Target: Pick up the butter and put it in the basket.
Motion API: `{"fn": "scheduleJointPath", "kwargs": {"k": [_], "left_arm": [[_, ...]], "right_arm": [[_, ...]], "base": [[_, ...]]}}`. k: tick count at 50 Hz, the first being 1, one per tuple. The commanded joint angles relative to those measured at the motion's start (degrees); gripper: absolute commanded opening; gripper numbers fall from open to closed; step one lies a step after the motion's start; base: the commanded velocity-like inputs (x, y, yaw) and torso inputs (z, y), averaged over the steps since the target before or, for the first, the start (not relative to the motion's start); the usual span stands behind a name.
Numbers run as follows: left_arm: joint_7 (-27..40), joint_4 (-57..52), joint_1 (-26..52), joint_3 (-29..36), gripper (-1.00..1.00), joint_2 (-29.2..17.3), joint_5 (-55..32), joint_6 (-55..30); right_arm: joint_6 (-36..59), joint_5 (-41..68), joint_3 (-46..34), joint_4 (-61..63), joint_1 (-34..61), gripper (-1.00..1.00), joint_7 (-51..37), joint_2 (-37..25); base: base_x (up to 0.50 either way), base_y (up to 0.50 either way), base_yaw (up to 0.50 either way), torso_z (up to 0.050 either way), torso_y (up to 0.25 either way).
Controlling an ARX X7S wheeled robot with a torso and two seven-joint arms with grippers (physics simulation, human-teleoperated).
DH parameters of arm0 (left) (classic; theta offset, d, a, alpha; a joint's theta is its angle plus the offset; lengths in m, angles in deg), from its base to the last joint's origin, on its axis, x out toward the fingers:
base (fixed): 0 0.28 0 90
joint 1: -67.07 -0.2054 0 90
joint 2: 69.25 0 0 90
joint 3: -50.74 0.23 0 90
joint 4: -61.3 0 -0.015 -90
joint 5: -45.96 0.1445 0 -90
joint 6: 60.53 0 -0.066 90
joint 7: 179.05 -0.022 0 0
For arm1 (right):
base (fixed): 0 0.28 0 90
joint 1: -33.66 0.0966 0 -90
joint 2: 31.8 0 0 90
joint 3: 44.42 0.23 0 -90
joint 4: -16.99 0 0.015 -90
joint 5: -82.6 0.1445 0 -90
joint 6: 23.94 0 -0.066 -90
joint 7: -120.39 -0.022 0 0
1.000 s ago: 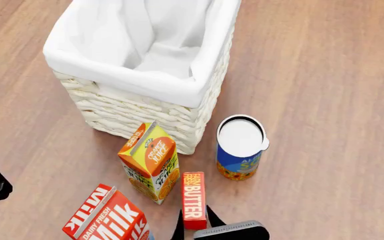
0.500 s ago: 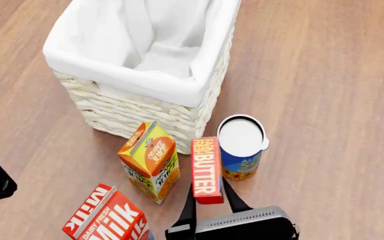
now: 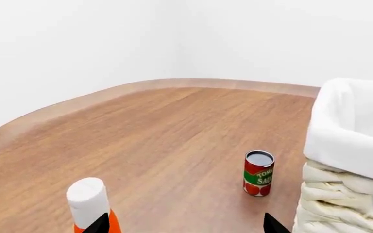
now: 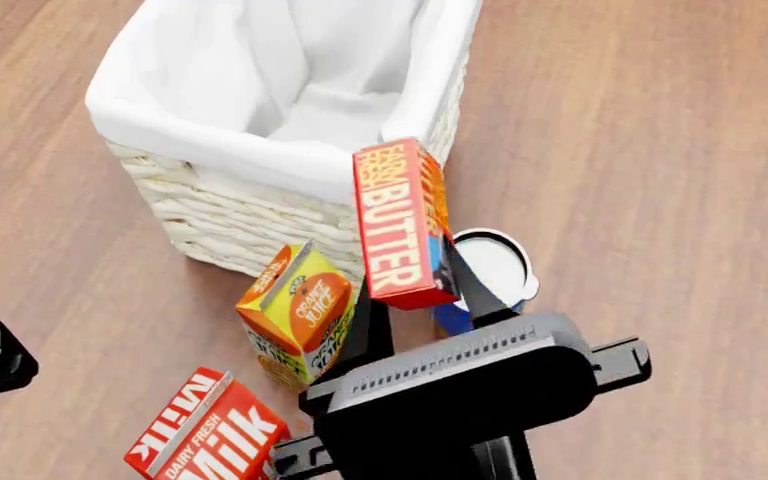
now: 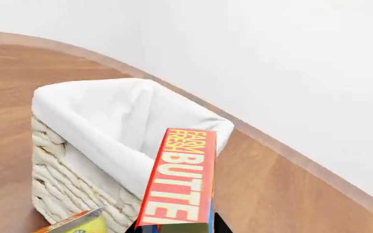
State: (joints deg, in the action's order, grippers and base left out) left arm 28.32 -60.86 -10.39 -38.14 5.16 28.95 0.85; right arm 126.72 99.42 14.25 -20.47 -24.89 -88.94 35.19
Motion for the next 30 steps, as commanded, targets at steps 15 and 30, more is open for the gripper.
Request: {"fn": "scheduleJointPath", "kwargs": {"k": [15,30], "left_arm": [[-0.82,1.58,0.39,0.57,1.0,0.9,2.05,1.63],[-0.42,2.85,0.11,2.47,1.0,1.41,2.88,2.93]], "right_arm": [[21.02,52.8,14.44,-6.67,37.96,-1.0,-20.51,-11.4],[15.1,45.15,10.14,-35.07,54.0,-1.0,0.83,-12.5]], "base": [[0.0,0.0,0.0,0.001,0.001],[0.0,0.0,0.0,0.0,0.001]]}}
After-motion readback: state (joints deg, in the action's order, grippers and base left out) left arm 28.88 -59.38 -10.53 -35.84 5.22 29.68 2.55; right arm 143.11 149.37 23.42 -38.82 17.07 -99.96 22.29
